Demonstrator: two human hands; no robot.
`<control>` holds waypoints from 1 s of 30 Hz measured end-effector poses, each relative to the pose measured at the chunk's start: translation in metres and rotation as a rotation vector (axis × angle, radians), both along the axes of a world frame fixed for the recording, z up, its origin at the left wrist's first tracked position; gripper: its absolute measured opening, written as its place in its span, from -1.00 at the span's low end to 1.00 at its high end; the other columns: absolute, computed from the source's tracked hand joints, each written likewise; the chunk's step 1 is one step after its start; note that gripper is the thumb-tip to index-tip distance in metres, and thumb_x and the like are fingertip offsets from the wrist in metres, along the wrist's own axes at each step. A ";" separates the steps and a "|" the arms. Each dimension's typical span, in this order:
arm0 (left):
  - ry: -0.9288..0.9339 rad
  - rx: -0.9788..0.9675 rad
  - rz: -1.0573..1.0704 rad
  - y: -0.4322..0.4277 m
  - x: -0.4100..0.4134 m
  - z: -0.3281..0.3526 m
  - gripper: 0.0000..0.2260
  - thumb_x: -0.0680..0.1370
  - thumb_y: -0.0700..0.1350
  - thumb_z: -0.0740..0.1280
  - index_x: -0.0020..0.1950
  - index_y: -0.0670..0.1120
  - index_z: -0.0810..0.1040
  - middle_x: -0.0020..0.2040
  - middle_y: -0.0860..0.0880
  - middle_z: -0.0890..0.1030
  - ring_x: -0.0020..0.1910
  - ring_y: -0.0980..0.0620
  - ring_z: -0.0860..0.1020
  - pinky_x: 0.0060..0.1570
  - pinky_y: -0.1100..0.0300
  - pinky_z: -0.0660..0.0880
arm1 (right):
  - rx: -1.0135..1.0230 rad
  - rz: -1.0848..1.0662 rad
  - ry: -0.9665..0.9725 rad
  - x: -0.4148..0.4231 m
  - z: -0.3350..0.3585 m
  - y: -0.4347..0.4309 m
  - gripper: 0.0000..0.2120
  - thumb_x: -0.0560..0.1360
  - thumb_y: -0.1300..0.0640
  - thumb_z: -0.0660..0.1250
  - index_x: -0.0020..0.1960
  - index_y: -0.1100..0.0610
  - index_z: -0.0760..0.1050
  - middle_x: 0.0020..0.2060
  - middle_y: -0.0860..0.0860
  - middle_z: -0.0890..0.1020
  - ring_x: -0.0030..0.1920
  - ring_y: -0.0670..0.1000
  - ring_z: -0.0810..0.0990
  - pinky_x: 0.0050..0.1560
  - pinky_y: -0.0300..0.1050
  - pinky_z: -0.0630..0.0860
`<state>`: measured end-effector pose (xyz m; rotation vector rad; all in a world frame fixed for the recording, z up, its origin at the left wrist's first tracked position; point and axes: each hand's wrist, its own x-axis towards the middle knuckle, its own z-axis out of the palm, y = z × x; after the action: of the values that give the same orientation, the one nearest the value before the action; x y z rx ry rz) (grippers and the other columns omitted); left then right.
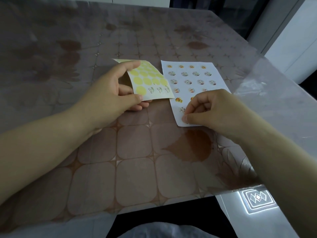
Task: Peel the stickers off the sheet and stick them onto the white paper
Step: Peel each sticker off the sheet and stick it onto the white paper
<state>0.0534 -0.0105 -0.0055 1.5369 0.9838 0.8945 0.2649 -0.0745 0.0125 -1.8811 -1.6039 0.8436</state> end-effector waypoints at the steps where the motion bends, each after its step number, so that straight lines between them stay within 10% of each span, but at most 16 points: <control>1: 0.001 0.003 0.001 0.000 0.000 0.000 -0.43 0.51 -0.41 0.29 0.39 0.08 0.30 -0.20 -0.16 0.68 -0.16 0.00 0.69 -0.14 0.29 0.60 | -0.002 -0.008 -0.053 0.000 0.001 0.001 -0.79 0.29 0.09 0.54 -0.18 0.05 0.53 -0.36 -0.06 0.57 -0.36 -0.11 0.47 -0.26 -0.18 0.39; 4: -0.002 0.010 0.001 0.001 0.000 -0.001 -0.42 0.51 -0.42 0.29 0.41 0.05 0.30 -0.17 -0.16 0.68 -0.14 0.01 0.69 -0.11 0.28 0.60 | -0.035 -0.033 -0.206 0.004 0.004 0.004 -0.55 0.23 -0.05 0.55 -0.10 0.02 0.33 -0.30 -0.10 0.38 -0.32 -0.13 0.33 -0.33 -0.19 0.22; 14: 0.000 0.021 -0.021 0.001 -0.001 -0.002 -0.33 0.50 -0.44 0.30 0.45 0.11 0.24 -0.07 -0.03 0.68 -0.14 0.02 0.69 -0.18 0.31 0.57 | 0.120 0.049 -0.151 0.004 0.005 0.011 -0.74 0.38 0.01 0.46 -0.30 0.05 0.39 -0.44 -0.07 0.40 -0.48 -0.14 0.30 -0.50 -0.44 0.25; 23: -0.089 0.041 -0.127 -0.002 -0.001 0.002 -0.36 0.49 -0.47 0.27 0.40 0.12 0.31 0.03 -0.02 0.68 -0.13 0.03 0.69 -0.19 0.28 0.58 | 0.486 0.133 -0.285 -0.034 -0.005 0.043 -0.74 0.42 -0.08 0.39 0.09 -0.07 0.57 0.00 -0.10 0.46 0.05 -0.09 0.38 -0.03 -0.40 0.21; 30: -0.090 0.049 -0.192 -0.005 0.005 0.000 -0.53 0.52 -0.22 0.33 0.32 0.21 0.37 0.18 0.02 0.58 0.03 0.09 0.63 -0.02 0.22 0.57 | 0.759 0.079 -0.232 -0.044 -0.021 0.045 -0.74 0.37 -0.07 0.38 0.02 -0.03 0.65 -0.07 -0.02 0.56 -0.03 0.01 0.39 0.02 -0.05 0.38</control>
<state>0.0580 -0.0151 -0.0057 1.5885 0.7409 0.8495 0.2208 -0.0292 -0.0087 -1.3949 -1.7991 -0.0012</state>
